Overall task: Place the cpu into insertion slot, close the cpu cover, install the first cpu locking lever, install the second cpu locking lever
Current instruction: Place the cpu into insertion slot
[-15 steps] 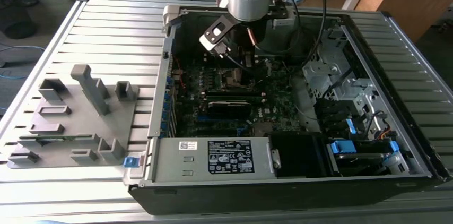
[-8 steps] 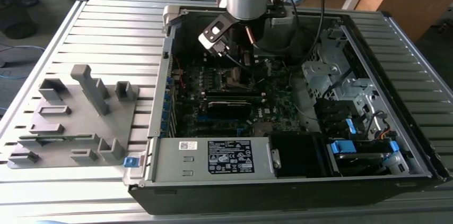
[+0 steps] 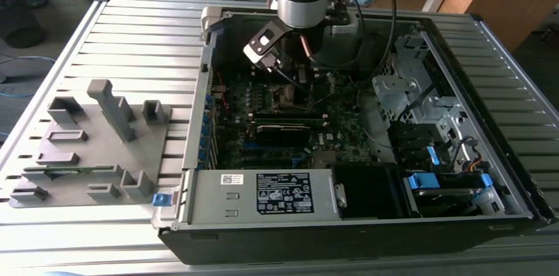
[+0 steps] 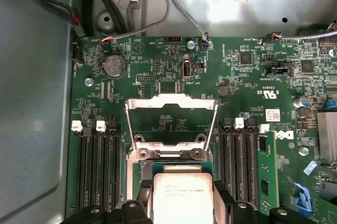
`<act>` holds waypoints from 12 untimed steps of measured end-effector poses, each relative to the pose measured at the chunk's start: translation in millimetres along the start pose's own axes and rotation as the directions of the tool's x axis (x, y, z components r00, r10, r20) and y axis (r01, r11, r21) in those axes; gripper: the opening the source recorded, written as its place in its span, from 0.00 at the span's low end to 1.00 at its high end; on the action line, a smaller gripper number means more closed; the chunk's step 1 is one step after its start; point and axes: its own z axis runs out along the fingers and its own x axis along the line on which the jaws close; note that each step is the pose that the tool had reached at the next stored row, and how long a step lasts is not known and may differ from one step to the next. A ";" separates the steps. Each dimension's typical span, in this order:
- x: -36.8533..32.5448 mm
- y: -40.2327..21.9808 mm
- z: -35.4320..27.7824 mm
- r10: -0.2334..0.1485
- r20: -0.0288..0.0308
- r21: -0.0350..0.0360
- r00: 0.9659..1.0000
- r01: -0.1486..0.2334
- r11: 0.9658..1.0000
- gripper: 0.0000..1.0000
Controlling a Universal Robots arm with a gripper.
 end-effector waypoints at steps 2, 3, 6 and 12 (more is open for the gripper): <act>0.0 -0.6 2.3 0.000 0.000 0.000 1.000 0.000 1.000 0.54; 0.1 -0.8 3.3 0.000 0.000 -0.001 1.000 0.000 1.000 0.54; 0.0 -1.5 4.8 0.000 0.000 -0.003 1.000 0.000 1.000 0.54; 2.9 -1.9 5.7 0.000 -0.001 -0.004 1.000 0.000 1.000 0.54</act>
